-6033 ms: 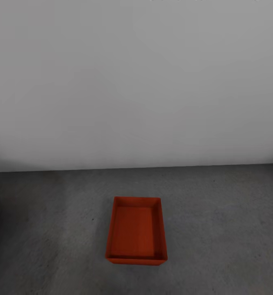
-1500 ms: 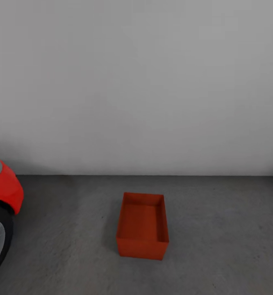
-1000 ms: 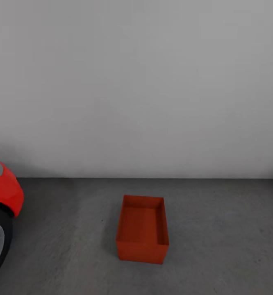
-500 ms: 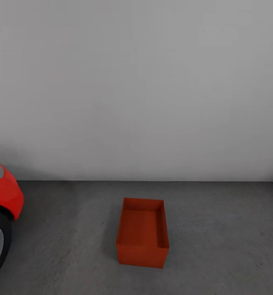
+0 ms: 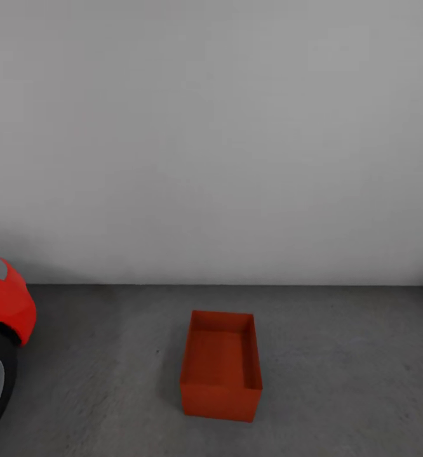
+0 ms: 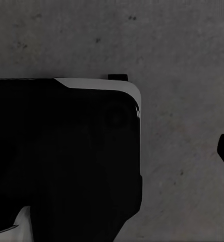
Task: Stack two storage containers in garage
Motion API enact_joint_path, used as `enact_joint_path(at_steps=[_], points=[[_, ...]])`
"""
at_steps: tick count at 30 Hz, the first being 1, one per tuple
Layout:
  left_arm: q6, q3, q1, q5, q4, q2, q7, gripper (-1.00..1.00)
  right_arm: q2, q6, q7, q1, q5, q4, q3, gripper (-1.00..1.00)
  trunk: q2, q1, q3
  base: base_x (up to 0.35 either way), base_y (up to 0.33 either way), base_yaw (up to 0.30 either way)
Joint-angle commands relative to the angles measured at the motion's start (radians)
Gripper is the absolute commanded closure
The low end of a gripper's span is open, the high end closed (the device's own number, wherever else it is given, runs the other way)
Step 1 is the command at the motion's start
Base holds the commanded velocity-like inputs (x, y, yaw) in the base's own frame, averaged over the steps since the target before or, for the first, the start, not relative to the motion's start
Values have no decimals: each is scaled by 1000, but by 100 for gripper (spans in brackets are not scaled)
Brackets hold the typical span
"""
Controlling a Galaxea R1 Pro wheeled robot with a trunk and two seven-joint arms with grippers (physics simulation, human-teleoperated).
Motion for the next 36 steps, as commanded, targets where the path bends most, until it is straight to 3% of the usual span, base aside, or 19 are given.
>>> enact_joint_path(at_steps=[1,36], points=[[-4,2,-1,8,1,0,0,-100,1,-6,-2,-1,-9,3,9,-100,-1,0,0,0,0,0],[-4,2,-1,8,1,0,1,-100,-2,-3,-2,-1,-7,3,9,-100,-1,0,56,0,0,0]])
